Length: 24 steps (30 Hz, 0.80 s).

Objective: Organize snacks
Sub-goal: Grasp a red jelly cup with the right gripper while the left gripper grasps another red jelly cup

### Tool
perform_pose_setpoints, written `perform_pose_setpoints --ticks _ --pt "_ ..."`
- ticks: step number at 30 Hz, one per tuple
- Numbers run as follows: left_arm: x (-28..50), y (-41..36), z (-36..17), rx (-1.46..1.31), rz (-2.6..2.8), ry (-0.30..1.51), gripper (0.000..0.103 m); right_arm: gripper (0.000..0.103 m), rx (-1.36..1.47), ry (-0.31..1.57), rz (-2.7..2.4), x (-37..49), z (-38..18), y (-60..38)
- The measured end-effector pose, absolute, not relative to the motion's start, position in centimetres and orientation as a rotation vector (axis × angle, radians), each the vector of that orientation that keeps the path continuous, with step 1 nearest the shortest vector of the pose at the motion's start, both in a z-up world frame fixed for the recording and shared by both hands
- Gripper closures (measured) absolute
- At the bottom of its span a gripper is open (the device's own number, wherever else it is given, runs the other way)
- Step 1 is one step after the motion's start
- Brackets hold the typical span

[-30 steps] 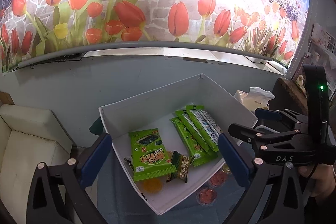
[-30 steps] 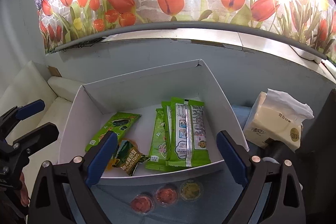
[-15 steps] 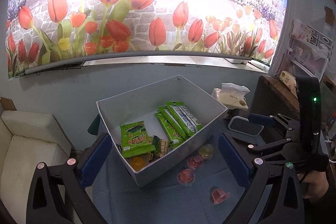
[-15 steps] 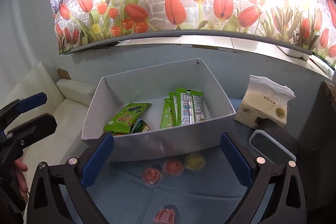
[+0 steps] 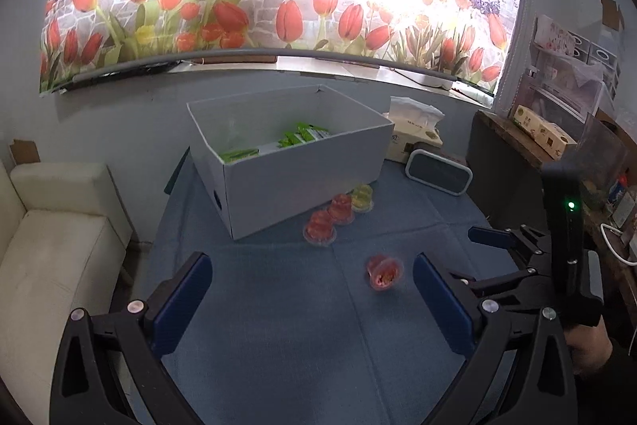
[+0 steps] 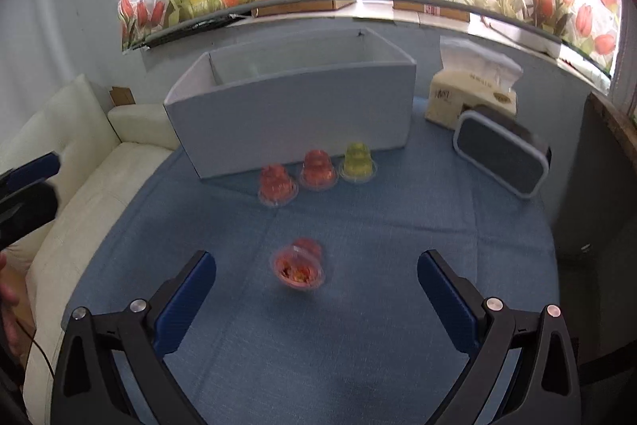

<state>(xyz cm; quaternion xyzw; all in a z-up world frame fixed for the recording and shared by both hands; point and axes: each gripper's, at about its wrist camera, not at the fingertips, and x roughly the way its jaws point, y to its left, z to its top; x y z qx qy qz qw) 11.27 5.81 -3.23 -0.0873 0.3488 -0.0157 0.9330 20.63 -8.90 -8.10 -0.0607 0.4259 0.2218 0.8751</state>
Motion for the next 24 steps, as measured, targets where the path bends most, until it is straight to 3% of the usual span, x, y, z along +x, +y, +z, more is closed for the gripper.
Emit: perform_pose_setpoints --ticks 12,14,16,19,21,24 --pt "5.4 5.1 -5.3 -0.216 -0.002 0.778 0.000 0.000 -0.037 0.977 0.449 22.2 -13.7 -7.5" --pt "5.2 5.5 -5.6 -0.223 0.009 0.789 0.000 0.010 -0.034 0.988 0.450 22.7 -14.3 -7.2" --pt "5.3 5.8 -6.0 -0.240 0.008 0.796 0.000 0.038 -0.049 1.019 0.442 23.3 -15.0 -6.7" --pt "5.4 6.1 -6.4 -0.240 0.005 0.806 0.000 0.042 -0.073 1.012 0.443 23.6 -15.3 -6.1" --pt "5.4 6.2 -6.5 -0.231 0.009 0.805 0.000 0.056 -0.057 1.013 0.465 23.7 -15.2 -6.1" --pt "5.7 6.5 -6.6 -0.239 0.008 0.808 0.000 0.056 -0.056 1.003 0.465 23.5 -15.1 -6.2"
